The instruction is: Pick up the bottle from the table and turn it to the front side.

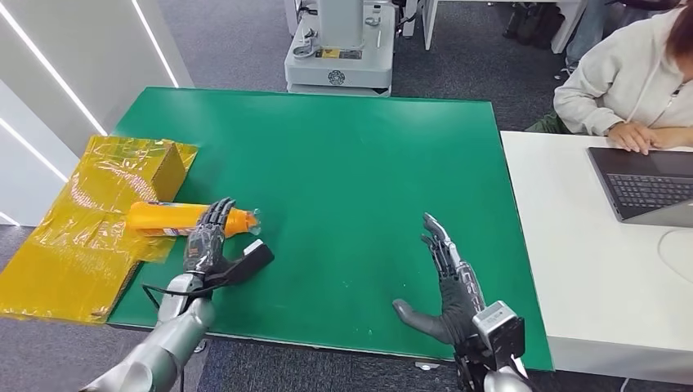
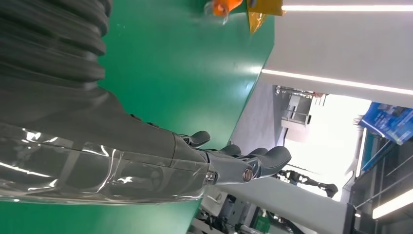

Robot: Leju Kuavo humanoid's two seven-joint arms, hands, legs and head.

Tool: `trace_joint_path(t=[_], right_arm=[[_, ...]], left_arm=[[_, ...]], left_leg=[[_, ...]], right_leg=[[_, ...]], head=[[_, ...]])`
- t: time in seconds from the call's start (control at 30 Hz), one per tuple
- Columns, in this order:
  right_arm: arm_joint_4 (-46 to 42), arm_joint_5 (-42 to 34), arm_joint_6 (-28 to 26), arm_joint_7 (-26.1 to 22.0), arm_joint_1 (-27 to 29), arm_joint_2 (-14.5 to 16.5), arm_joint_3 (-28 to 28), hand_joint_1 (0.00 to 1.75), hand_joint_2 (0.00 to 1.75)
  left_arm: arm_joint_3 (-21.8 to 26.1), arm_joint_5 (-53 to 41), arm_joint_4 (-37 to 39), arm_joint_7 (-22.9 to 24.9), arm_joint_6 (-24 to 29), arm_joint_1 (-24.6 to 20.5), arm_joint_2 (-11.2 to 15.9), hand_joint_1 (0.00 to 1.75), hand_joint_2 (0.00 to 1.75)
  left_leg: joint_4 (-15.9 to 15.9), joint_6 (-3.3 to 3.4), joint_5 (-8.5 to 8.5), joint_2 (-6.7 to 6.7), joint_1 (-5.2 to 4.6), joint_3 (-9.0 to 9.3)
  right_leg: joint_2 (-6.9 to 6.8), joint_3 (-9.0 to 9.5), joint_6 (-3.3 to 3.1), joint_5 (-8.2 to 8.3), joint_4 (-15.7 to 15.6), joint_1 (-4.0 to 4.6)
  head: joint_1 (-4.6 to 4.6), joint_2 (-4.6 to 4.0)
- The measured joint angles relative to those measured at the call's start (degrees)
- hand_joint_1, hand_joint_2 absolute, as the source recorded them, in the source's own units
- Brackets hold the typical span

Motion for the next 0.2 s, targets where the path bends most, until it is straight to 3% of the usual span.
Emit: trace_joint_path(t=[0.07,0.2], right_arm=[[0.0,-0.7,0.0,0.0,0.3,0.3,0.0,0.0,1.75],[0.3,-1.9,-0.8,-0.2,1.0,0.7,0.0,0.0,1.75]], left_arm=[[0.5,3.6,-7.0,-4.4,0.1,3.3,-2.2,0.0,1.75],[-0.2,7.3,-18.8,-8.0,0.1,8.0,-5.4,0.0,1.75]], left_leg=[[0.0,0.04,-0.03,0.02,0.0,-0.06],[0.0,0.09,-0.1,0.09,0.01,-0.1]], right_leg=[[0.02,-0.03,0.02,0.01,-0.1,0.0],[0.1,-0.09,0.05,0.02,-0.1,-0.03]], head=[[0.0,0.01],[-0.01,0.0]])
